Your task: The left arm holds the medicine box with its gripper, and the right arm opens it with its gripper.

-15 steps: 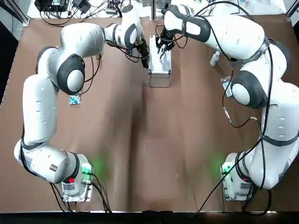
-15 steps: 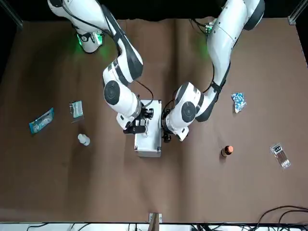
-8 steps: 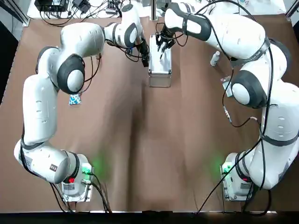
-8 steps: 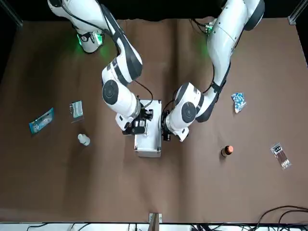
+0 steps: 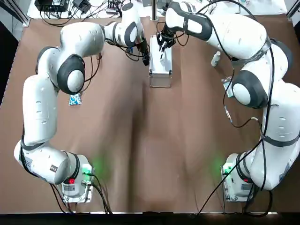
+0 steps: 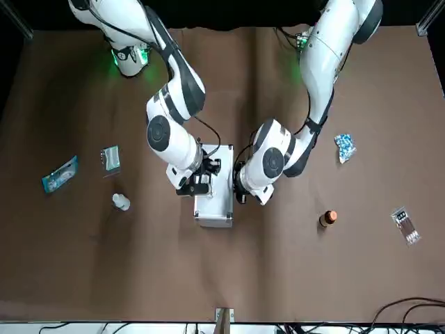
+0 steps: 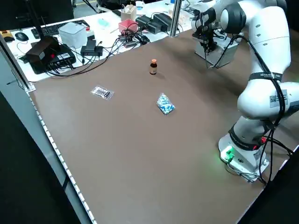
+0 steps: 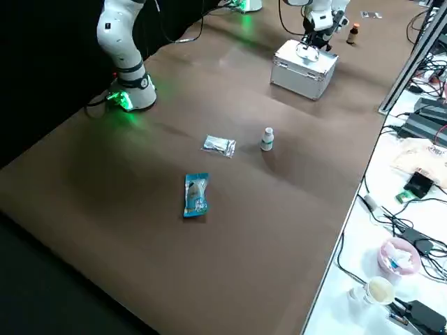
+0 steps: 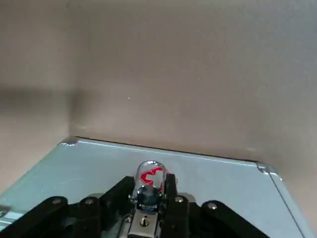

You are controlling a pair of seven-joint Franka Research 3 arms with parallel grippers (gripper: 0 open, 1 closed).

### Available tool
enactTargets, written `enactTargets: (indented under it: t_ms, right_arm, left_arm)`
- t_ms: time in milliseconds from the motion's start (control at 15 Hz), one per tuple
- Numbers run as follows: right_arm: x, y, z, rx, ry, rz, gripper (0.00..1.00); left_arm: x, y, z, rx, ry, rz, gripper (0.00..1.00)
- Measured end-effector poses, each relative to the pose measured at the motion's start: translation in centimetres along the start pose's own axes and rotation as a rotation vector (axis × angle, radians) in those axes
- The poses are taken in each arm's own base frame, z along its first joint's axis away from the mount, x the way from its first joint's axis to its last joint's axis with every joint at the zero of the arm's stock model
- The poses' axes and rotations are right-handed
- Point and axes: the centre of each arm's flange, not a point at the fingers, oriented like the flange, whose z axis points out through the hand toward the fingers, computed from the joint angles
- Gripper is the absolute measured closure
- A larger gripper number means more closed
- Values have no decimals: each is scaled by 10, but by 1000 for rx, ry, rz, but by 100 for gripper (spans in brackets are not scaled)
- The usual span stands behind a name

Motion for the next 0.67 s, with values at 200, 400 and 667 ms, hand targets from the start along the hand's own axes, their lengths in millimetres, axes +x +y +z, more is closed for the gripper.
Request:
enactTargets:
  t_ms: [200, 400, 667]
  right_arm:
    - [1, 1, 0, 0, -1, 3, 82]
    - [2, 3, -1, -3, -7, 9, 87]
    - [4, 8, -5, -7, -31, 43, 87]
  left_arm:
    - [0, 0, 0, 0, 0, -5, 68]
    - [0, 0, 0, 0, 0, -6, 68]
    - [-1, 0, 0, 0, 0, -6, 68]
